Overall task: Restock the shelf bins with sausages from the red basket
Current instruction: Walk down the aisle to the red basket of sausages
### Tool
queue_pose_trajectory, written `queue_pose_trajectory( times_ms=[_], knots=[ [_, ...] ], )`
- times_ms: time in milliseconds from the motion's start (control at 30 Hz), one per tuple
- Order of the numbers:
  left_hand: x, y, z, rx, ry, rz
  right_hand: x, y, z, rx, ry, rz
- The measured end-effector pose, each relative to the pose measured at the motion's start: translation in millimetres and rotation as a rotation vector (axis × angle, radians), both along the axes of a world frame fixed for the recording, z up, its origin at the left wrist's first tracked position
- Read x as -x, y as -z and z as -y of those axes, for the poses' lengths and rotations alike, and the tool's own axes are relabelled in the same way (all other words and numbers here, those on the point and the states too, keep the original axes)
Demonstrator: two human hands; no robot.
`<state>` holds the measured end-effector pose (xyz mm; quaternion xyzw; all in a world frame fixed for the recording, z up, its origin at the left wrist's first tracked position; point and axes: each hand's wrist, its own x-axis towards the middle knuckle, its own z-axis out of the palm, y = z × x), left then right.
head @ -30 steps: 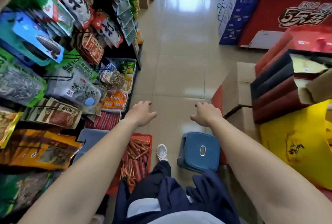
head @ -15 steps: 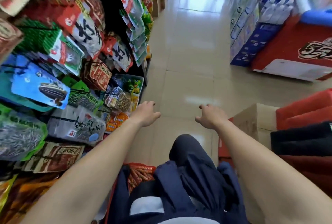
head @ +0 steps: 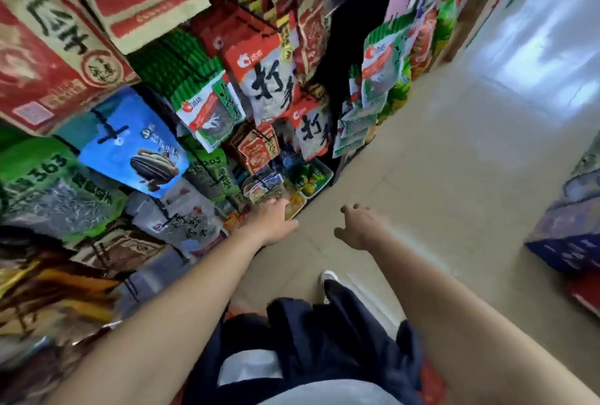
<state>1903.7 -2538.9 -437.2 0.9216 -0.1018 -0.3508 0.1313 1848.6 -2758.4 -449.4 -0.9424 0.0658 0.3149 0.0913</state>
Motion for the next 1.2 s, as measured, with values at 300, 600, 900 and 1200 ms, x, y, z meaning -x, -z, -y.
queue_pose_trajectory(
  times_ms=[300,600,900,1200],
  knots=[
    [47,8,-65,0.027,-0.518,0.004,-71,5,-71,0.049,-0.573,-0.035],
    [170,5,-157,-0.013,-0.942,0.004,-34,5,-201,0.021,-0.922,-0.075],
    [292,10,-223,-0.013,-1.176,0.033,37,5,-315,-0.025,-1.17,-0.049],
    [336,22,-234,-0.062,-1.299,0.028,63,16,-346,-0.057,-1.27,-0.036]
  ],
)
